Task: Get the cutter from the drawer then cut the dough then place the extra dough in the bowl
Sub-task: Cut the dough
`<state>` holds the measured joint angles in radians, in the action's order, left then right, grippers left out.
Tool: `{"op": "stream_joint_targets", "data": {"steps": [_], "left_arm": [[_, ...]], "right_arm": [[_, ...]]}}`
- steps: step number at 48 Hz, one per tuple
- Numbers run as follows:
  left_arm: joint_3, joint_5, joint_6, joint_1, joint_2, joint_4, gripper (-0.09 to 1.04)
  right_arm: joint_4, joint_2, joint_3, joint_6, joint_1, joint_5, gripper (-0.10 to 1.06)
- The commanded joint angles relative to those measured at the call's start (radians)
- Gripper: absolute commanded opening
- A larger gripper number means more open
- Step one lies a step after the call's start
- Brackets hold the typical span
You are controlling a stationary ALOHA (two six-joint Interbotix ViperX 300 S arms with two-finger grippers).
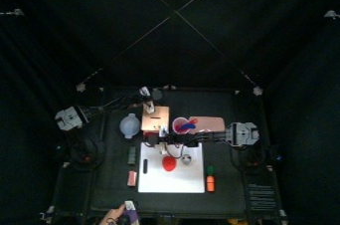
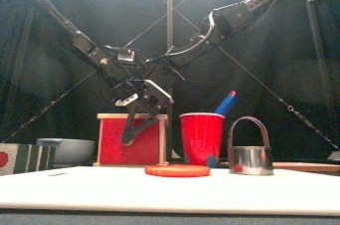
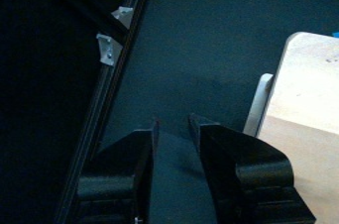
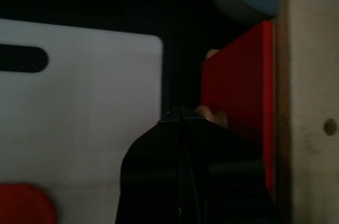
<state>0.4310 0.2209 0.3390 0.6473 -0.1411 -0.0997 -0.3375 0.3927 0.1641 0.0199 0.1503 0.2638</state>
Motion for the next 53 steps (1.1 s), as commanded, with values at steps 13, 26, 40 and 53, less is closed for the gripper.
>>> {"op": "stream_joint_targets", "data": {"steps": [13,26,40,53], "left_arm": [[-0.006,-0.015,-0.011,-0.008,0.012,0.008,0.72],[-0.008,-0.072,-0.014,-0.003,0.063,0.008,0.72],[0.043,-0.195,-0.015,-0.008,0.163,0.071,0.72],[0.195,-0.426,-0.014,-0.158,0.267,0.163,0.72]], "right_arm": [[-0.012,-0.032,-0.026,0.003,0.005,0.000,0.34],[0.086,-0.112,0.012,0.003,-0.124,0.031,0.34],[0.224,-0.295,0.147,0.005,-0.166,0.199,0.34],[0.281,-0.431,0.279,0.009,-0.166,0.293,0.34]]}}
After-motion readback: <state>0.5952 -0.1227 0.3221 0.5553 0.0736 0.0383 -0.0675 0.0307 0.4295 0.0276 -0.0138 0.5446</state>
